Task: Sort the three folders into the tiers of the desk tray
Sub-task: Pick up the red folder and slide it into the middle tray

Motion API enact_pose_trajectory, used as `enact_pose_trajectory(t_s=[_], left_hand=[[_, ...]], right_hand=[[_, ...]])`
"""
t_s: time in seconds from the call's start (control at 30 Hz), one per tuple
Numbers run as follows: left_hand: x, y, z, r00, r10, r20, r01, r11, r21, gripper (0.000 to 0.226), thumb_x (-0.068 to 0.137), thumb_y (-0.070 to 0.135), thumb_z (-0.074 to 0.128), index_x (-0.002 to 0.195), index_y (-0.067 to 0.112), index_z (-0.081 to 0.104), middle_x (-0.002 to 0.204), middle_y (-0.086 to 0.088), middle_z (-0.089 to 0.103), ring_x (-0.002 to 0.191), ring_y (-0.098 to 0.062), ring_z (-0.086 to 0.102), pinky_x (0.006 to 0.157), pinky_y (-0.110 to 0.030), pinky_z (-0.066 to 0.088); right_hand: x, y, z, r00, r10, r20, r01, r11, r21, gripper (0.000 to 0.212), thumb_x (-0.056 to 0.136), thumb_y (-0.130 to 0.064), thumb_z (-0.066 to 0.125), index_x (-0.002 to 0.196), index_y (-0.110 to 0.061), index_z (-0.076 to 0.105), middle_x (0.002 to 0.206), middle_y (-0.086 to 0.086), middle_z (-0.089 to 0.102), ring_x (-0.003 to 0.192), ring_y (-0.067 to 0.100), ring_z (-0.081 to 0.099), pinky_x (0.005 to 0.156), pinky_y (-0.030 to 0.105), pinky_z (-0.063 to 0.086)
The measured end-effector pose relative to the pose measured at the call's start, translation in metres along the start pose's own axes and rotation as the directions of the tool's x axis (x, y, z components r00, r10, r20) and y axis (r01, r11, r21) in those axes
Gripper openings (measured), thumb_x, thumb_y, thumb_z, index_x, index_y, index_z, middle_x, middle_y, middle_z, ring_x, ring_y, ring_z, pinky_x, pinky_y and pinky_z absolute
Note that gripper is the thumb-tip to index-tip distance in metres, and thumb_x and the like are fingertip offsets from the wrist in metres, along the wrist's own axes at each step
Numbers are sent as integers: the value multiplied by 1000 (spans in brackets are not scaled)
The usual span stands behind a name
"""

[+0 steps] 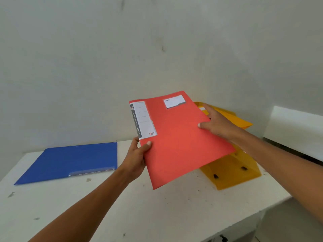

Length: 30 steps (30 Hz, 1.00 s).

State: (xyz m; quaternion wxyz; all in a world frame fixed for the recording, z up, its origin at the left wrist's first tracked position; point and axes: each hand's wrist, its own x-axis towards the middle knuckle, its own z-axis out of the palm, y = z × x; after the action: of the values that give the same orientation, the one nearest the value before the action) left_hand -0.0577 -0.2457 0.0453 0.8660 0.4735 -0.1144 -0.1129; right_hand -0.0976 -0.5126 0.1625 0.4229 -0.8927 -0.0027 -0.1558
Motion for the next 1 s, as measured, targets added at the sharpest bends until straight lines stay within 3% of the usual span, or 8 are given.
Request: enact_pose_trajectory(t_s=[0.07, 0.13, 0.23, 0.3, 0.47, 0.6, 0.73, 1.0], left_hand=[[-6, -10, 13, 998, -24, 49, 26, 999, -39, 39, 95, 9, 58, 131, 17, 45, 127, -13, 65, 95, -24, 71, 71, -40, 61], [-14, -21, 26, 992, -55, 112, 64, 995, -82, 42, 94, 8, 58, 133, 18, 45, 131, -14, 63, 100, -27, 69, 76, -42, 61], [-28, -38, 46, 966, -73, 248, 105, 987, -118, 47, 95, 5, 55, 138, 22, 45, 135, -13, 61, 112, -29, 65, 87, -43, 58], [-38, -48, 61, 934, -76, 348, 124, 985, -118, 49, 96, 2, 51, 140, 23, 46, 137, -14, 59, 112, -28, 65, 89, -42, 57], [-71, -82, 98, 828, -165, 535, 246, 966, -82, 50, 96, -2, 52, 141, 19, 44, 139, -20, 56, 115, -34, 62, 88, -45, 57], [-90, -116, 123, 759, -236, 607, 320, 947, -31, 52, 97, 1, 54, 142, 24, 43, 140, -19, 55, 126, -42, 52, 98, -55, 49], [-85, -143, 140, 774, -274, 571, 381, 921, -75, 54, 96, -1, 52, 144, 22, 41, 139, -20, 56, 126, -43, 53, 98, -55, 50], [-55, -169, 170, 829, -365, 424, 441, 892, -96, 50, 95, -5, 50, 139, 18, 45, 132, -19, 62, 119, -41, 59, 88, -53, 56]], right_hand=[[-12, 4, -8, 994, -104, -31, 93, 966, -242, 79, 86, -16, 61, 151, -37, 22, 114, 3, 60, 91, 25, 67, 78, 39, 56], [-21, 17, -15, 992, -124, -38, 92, 879, -467, 68, 87, -27, 58, 147, -44, 30, 123, 13, 51, 104, 29, 61, 91, 40, 52], [-43, 40, -26, 997, -55, -53, 8, 764, -645, 51, 91, -40, 53, 141, -45, 42, 144, 21, 32, 132, 37, 41, 109, 43, 38], [-64, 49, -34, 994, -107, -11, 63, 667, -743, 51, 92, -46, 50, 142, -46, 40, 158, 20, 17, 145, 36, 22, 116, 46, 27], [-124, 64, -53, 978, -42, 205, 187, 611, -769, 62, 91, -67, 35, 148, -53, 16, 163, -9, -1, 151, 23, -5, 120, 50, 1], [-165, 77, -72, 935, 126, 330, 186, 620, -763, 71, 80, -83, 28, 144, -61, 6, 161, -18, -10, 148, 13, -13, 122, 44, 1], [-184, 92, -86, 873, 254, 416, 160, 658, -736, 78, 74, -89, 32, 143, -63, 8, 161, -18, -8, 149, 10, -11, 122, 44, 7], [-200, 109, -96, 780, 346, 522, 203, 649, -733, 103, 63, -94, 39, 146, -56, -9, 160, -15, -16, 146, 8, -20, 122, 44, -4]])
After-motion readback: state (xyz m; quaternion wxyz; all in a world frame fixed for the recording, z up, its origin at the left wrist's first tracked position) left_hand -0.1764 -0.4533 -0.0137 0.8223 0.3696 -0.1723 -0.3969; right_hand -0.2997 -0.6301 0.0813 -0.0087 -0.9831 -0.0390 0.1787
